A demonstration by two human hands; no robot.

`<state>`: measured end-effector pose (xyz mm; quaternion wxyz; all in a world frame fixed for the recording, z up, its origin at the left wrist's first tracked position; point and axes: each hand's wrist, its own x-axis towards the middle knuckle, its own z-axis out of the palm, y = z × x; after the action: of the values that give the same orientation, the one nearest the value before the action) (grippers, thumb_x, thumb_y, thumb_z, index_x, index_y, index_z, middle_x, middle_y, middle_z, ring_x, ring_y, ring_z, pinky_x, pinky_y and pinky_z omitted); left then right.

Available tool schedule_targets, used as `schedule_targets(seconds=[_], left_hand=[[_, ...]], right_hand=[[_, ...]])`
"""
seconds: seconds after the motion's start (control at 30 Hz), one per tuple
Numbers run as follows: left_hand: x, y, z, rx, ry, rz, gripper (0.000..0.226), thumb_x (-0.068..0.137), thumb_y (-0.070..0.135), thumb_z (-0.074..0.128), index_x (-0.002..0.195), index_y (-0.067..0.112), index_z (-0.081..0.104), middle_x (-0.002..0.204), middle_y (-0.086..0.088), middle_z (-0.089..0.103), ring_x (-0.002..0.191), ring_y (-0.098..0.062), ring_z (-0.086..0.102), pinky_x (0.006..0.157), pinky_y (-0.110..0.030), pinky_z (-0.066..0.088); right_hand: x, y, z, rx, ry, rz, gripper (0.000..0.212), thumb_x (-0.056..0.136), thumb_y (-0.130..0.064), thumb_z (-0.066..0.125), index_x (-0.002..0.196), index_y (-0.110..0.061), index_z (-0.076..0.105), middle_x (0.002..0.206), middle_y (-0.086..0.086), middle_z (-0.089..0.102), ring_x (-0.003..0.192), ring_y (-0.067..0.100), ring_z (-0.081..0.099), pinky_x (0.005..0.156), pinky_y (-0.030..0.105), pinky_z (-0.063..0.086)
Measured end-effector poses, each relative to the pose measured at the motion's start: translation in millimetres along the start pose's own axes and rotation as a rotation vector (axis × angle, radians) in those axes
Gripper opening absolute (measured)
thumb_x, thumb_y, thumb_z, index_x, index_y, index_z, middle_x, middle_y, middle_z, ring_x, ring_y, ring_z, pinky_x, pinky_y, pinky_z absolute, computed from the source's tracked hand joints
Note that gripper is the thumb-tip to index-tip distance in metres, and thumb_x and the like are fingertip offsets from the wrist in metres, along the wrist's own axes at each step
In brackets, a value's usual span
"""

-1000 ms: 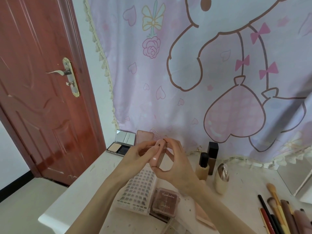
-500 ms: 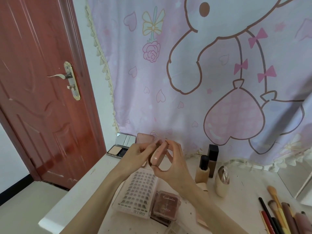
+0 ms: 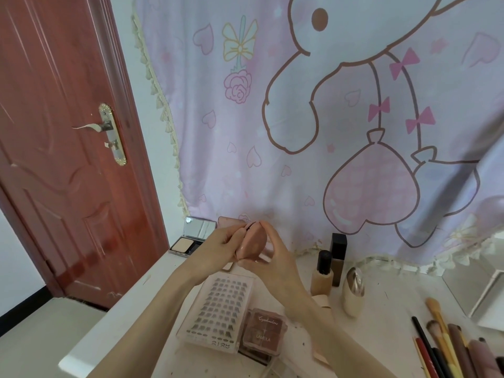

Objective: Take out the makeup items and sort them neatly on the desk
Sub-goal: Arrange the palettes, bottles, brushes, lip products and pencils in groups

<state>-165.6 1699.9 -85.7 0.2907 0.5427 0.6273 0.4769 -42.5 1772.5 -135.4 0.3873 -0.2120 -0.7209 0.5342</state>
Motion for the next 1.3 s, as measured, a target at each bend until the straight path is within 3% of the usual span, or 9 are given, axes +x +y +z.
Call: schedule_targets(seconds=[0.1, 0.17, 0.23, 0.43, 0.6, 0.73, 0.83, 1.1, 1.3], left_hand=[[0.8, -1.1, -0.6, 0.027, -0.006, 0.034, 0.031, 0.101, 0.020, 0.033, 0.107, 0.029, 0.063, 0.111, -0.016, 0.065, 0.106, -0.026, 0.061, 0.095, -0.039, 0.049], [0.8, -1.8, -0.1, 0.105, -0.021, 0.088, 0.032, 0.101, 0.018, 0.034, 0.120, 0.025, 0.058, 0.116, -0.006, 0.065, 0.110, -0.017, 0.059, 0.100, -0.037, 0.045], [0.8, -1.3, 1.0, 0.193, -0.017, 0.145, 0.033, 0.101, 0.015, 0.034, 0.128, 0.021, 0.053, 0.122, 0.002, 0.061, 0.115, -0.009, 0.055, 0.103, -0.034, 0.041], [-5.0, -5.8, -2.7, 0.278, 0.038, 0.276, 0.037, 0.100, 0.018, 0.033, 0.133, 0.014, 0.048, 0.127, 0.004, 0.058, 0.120, -0.005, 0.050, 0.104, -0.024, 0.038], [-12.3, -5.8, -1.9, 0.334, 0.046, 0.412, 0.036, 0.098, 0.016, 0.037, 0.128, 0.033, 0.046, 0.125, 0.021, 0.054, 0.118, 0.008, 0.047, 0.097, -0.008, 0.034], [-6.9, 3.9, -4.2, 0.410, 0.020, 0.481, 0.040, 0.097, 0.005, 0.040, 0.126, 0.031, 0.048, 0.130, 0.012, 0.053, 0.125, 0.007, 0.041, 0.104, -0.011, 0.031], [-0.4, 16.6, -10.0, 0.360, 0.010, 0.490, 0.045, 0.094, -0.006, 0.040, 0.124, 0.026, 0.052, 0.128, 0.004, 0.057, 0.121, 0.003, 0.047, 0.101, -0.016, 0.037], [13.1, 34.4, -12.1, 0.126, 0.210, 0.243, 0.020, 0.090, 0.015, 0.058, 0.108, 0.022, 0.062, 0.106, 0.002, 0.065, 0.096, -0.008, 0.062, 0.088, -0.018, 0.046], [14.3, 34.2, -11.5, 0.045, 0.276, 0.033, 0.025, 0.087, 0.034, 0.060, 0.106, 0.017, 0.061, 0.100, -0.004, 0.069, 0.094, -0.015, 0.065, 0.085, -0.027, 0.048]], right_hand=[[3.1, -3.7, -8.6, 0.409, -0.129, 0.141, 0.044, 0.083, -0.002, 0.065, 0.118, -0.027, 0.057, 0.119, 0.000, 0.062, 0.106, 0.009, 0.062, 0.088, 0.025, 0.051], [4.3, -3.5, -12.7, 0.781, -0.103, 0.296, 0.044, 0.087, -0.010, 0.058, 0.130, -0.016, 0.050, 0.129, 0.011, 0.058, 0.116, 0.028, 0.057, 0.100, 0.038, 0.045], [4.5, -2.0, -11.0, 0.889, -0.071, 0.328, 0.051, 0.086, -0.020, 0.054, 0.132, 0.001, 0.045, 0.133, 0.022, 0.052, 0.122, 0.032, 0.052, 0.107, 0.038, 0.038], [3.7, -6.0, -8.5, 0.929, -0.075, 0.442, 0.051, 0.078, -0.032, 0.069, 0.119, -0.002, 0.059, 0.115, 0.019, 0.065, 0.115, 0.027, 0.059, 0.096, 0.036, 0.049], [2.9, -11.6, -8.8, 1.069, -0.185, 0.330, 0.046, 0.093, -0.038, 0.052, 0.112, 0.002, 0.062, 0.127, 0.022, 0.056, 0.125, 0.031, 0.050, 0.096, 0.035, 0.048], [1.2, -8.2, -3.1, 1.255, -0.183, 0.211, 0.041, 0.083, -0.032, 0.065, 0.110, -0.002, 0.067, 0.126, 0.018, 0.059, 0.123, 0.029, 0.053, 0.095, 0.036, 0.049], [1.5, -4.5, -2.8, 1.268, -0.212, 0.177, 0.055, 0.068, -0.027, 0.082, 0.114, -0.001, 0.065, 0.126, 0.019, 0.059, 0.123, 0.032, 0.052, 0.099, 0.040, 0.046], [0.7, -10.5, -5.6, 1.181, -0.225, 0.178, 0.067, 0.058, -0.020, 0.088, 0.116, -0.003, 0.061, 0.129, 0.023, 0.053, 0.118, 0.035, 0.054, 0.096, 0.042, 0.049], [-5.3, -11.2, -6.6, 1.146, -0.234, 0.247, 0.067, 0.061, -0.008, 0.084, 0.121, -0.009, 0.053, 0.131, 0.024, 0.050, 0.125, 0.045, 0.044, 0.093, 0.044, 0.051]])
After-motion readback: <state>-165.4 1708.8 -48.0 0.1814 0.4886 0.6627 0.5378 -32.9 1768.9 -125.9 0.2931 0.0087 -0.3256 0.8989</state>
